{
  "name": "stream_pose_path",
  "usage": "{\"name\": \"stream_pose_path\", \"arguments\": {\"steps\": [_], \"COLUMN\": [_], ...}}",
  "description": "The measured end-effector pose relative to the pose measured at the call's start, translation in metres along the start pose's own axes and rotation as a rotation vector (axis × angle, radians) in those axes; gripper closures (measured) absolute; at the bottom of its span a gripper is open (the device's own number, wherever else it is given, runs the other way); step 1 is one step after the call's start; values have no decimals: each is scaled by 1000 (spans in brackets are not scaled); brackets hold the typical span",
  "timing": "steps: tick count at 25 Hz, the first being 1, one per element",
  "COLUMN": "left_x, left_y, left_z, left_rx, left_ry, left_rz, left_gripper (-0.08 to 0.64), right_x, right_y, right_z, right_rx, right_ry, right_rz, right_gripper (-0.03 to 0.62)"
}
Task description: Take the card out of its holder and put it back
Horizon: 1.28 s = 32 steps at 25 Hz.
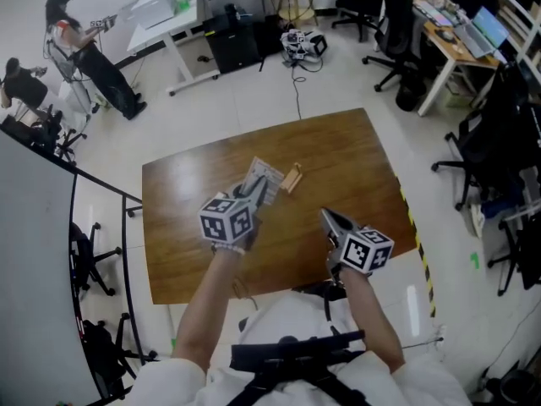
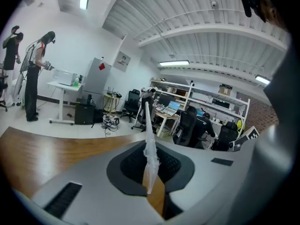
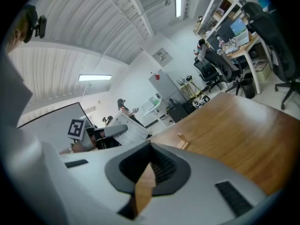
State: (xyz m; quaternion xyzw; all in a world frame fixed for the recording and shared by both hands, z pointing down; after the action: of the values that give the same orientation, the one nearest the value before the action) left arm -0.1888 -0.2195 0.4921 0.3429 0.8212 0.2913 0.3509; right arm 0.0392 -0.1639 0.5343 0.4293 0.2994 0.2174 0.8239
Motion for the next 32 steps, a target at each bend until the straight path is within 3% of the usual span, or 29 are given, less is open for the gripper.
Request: {"name": "stream_pose_path", "arguments": {"steps": [11,32], "left_x": [-82,-132], "left_y": [1,21], "left_z": [-24,-46], "left_rx": [-57,-96], "left_ry": [-7,-60], "left_rz": [-147,-225], "left_gripper": [546,546], "right_x": [-6,-10], "right_y": [-1,1], "right_z": [44,92], "right_rx": [-57,-100], "right_ry": [23,34], "right_rz": [2,-23], "right_gripper": [591,591]}}
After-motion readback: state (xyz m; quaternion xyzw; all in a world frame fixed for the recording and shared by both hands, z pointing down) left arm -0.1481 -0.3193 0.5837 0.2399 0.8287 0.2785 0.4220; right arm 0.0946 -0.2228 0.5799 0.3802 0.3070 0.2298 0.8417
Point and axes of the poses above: the fingertips, and each gripper's own axes: x backward along the fingers, z to its right, y out of its underside, the point moved 6 cm from there along x, backward along the fingers, and after that the axes turned 15 degrees about x, right-handed, at the moved point
